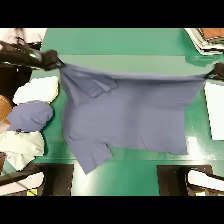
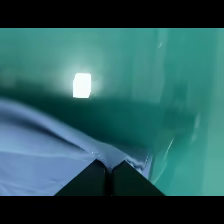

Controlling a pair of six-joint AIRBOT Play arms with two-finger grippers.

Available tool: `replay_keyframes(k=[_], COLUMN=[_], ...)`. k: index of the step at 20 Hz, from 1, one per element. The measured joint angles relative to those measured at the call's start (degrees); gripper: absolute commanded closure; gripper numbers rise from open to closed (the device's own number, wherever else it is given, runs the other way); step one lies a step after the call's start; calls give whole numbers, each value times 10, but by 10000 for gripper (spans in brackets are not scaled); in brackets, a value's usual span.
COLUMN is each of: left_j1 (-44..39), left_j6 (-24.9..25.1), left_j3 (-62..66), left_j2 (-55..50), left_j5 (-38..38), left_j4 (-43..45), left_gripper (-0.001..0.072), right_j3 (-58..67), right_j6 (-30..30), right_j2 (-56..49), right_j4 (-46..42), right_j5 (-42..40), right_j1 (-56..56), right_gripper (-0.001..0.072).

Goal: Fold the shirts.

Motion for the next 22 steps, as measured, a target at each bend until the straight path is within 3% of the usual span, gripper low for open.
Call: replay_keyframes(k=[5, 9, 13, 17, 22], left_j1=[0, 1, 18, 32, 35], left_j6=[37, 54, 71, 77, 78], left_j3=[20, 61, 92, 80, 15], left_j2=[-123, -157, -166, -169, -169], left_j5=[112, 146, 70, -18, -59], left_j4=[-37, -33, -2, 49, 75], left_gripper=[683, 683, 683, 683, 683], right_j3=[80, 139, 132, 32, -101], right_j6=[26, 35, 37, 38, 38], right_j2=[-130, -175, -180, -138, -94], right_j4=[2, 0, -23, -38, -42], right_j5=[-70, -85, -54, -64, -103], right_j1=[38, 54, 63, 73, 83], right_gripper=[694, 694, 695, 694, 693])
